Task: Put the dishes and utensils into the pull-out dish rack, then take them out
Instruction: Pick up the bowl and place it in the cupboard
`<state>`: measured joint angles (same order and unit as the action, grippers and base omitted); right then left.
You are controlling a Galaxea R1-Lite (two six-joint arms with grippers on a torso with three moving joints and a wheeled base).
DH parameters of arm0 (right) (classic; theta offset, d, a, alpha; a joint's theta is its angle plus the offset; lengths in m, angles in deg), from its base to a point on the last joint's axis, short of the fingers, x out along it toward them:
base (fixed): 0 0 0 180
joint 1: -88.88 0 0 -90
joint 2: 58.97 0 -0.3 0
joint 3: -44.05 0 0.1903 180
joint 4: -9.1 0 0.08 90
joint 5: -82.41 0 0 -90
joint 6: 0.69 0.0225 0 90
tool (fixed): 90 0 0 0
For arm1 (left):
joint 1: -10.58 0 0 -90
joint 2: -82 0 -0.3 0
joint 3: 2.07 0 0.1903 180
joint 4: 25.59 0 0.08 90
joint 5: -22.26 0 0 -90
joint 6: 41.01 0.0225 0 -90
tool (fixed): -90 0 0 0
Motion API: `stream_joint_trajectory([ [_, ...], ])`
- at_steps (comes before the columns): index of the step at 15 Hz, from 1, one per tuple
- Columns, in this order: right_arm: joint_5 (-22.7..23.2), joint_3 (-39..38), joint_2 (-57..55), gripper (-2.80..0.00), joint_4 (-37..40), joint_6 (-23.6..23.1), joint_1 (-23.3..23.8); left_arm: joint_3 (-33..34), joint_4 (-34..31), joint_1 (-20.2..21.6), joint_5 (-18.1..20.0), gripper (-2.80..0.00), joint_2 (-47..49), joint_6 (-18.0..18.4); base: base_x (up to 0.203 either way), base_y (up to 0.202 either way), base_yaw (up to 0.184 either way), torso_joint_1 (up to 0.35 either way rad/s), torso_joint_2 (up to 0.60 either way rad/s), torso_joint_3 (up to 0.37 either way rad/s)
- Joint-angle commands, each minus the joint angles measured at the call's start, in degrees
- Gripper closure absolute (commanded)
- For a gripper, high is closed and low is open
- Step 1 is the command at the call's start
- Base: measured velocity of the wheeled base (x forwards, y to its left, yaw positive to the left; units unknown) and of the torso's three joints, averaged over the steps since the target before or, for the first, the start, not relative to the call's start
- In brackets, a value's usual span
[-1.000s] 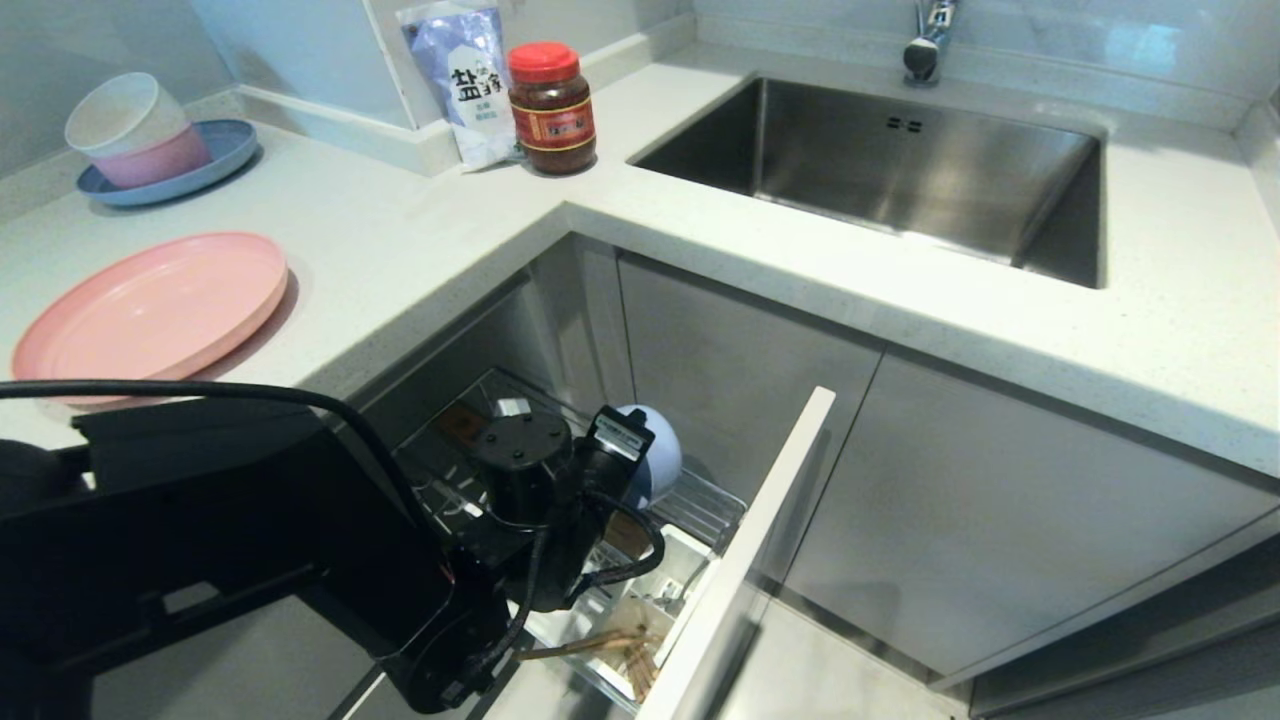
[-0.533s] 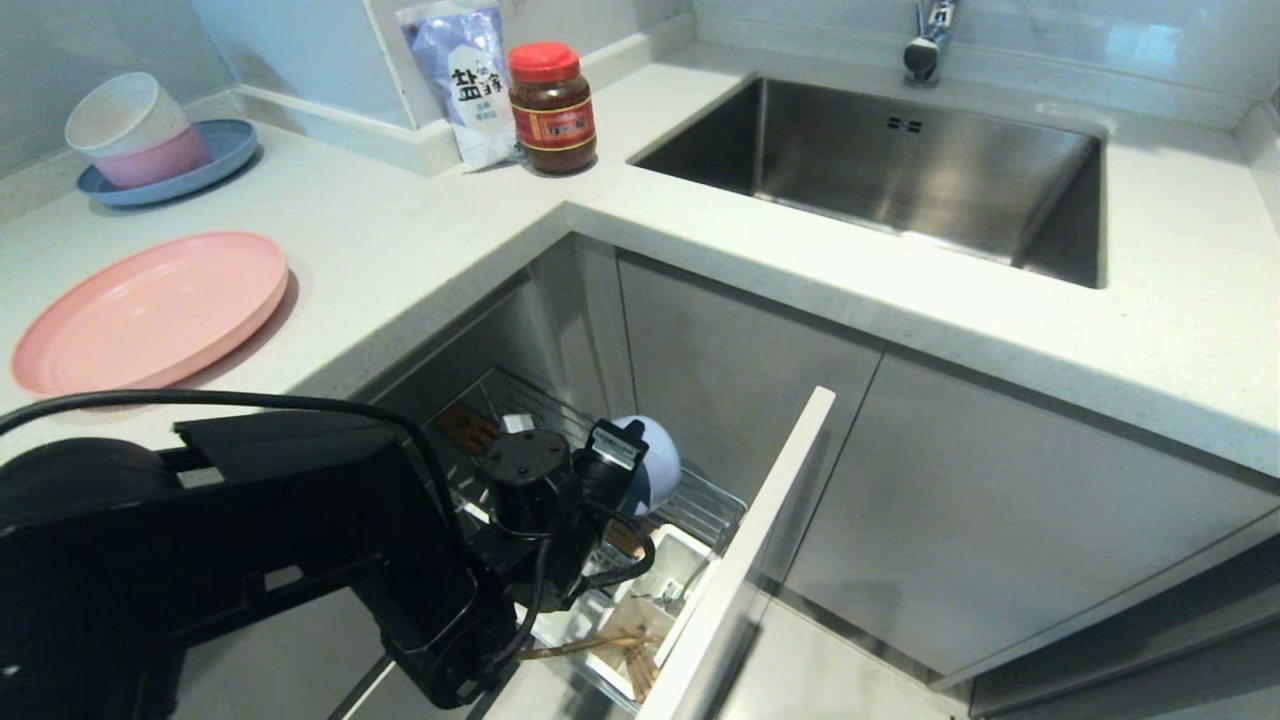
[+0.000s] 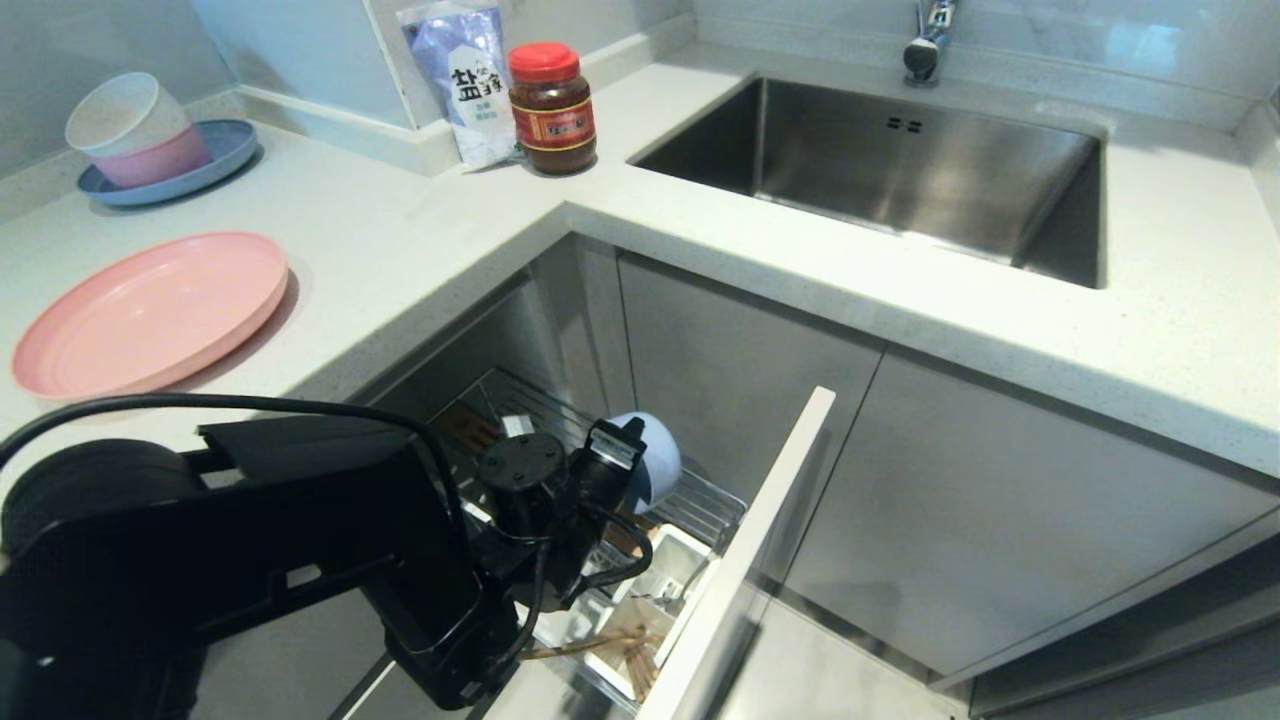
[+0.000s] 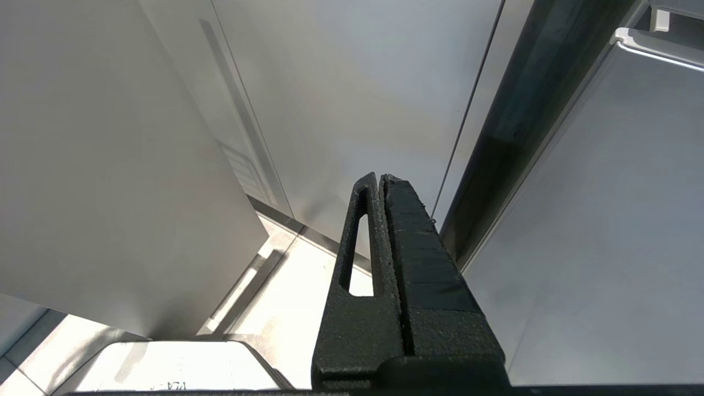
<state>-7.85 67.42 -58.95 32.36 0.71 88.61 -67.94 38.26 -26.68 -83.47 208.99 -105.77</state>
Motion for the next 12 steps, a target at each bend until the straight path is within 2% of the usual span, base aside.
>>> stream_joint_trajectory([
  [1,0.00,-0.09,0.21,0.00,0.02,0.00,-0.03,0.04,0.45,0.00,-0.05,0.00,0.67,-2.51,0.000,0.000,0.000,0.000,0.00,0.000],
  [12,0.00,-0.09,0.15,0.00,-0.06,0.00,-0.05,-0.93,0.45,1.27,3.59,0.00,-0.57,-2.89,0.000,0.000,0.000,0.000,0.00,0.000],
])
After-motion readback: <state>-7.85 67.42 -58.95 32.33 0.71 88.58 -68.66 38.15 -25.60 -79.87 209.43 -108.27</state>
